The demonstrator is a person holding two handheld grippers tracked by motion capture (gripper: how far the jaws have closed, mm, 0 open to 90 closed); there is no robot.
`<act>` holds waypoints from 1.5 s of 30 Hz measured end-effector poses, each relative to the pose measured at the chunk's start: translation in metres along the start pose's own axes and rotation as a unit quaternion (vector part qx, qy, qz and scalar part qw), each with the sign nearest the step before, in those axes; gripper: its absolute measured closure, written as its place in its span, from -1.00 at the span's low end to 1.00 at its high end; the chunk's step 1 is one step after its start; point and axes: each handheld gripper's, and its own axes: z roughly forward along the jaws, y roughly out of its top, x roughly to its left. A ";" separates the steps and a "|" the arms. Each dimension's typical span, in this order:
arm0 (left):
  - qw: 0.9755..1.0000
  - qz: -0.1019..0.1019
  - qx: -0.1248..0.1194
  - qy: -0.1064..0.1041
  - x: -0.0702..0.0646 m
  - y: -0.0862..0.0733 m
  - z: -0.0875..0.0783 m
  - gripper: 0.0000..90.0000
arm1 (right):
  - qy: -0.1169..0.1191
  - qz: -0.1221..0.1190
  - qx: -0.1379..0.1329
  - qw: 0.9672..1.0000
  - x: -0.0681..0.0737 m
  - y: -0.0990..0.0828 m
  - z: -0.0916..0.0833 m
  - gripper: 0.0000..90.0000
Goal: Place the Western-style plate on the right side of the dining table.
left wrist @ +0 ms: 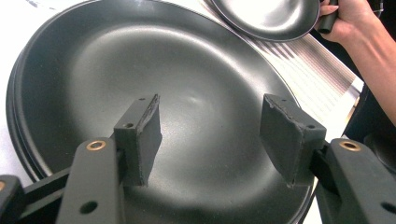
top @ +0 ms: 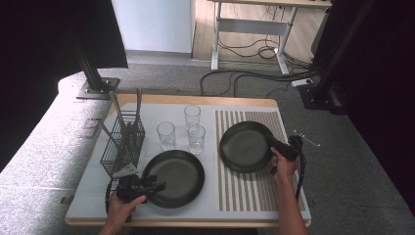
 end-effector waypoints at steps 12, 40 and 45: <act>1.000 0.001 0.000 0.000 0.000 0.000 0.000 -0.14 | -0.018 0.004 0.019 1.000 -0.009 0.000 0.002 0.81; 1.000 0.004 0.004 -0.002 -0.001 0.000 0.002 -0.14 | -0.106 -0.048 0.066 0.991 -0.029 -0.001 -0.002 0.83; 1.000 0.004 0.003 -0.003 -0.002 0.000 0.002 -0.14 | -0.108 -0.054 0.058 0.991 -0.028 -0.001 -0.005 0.83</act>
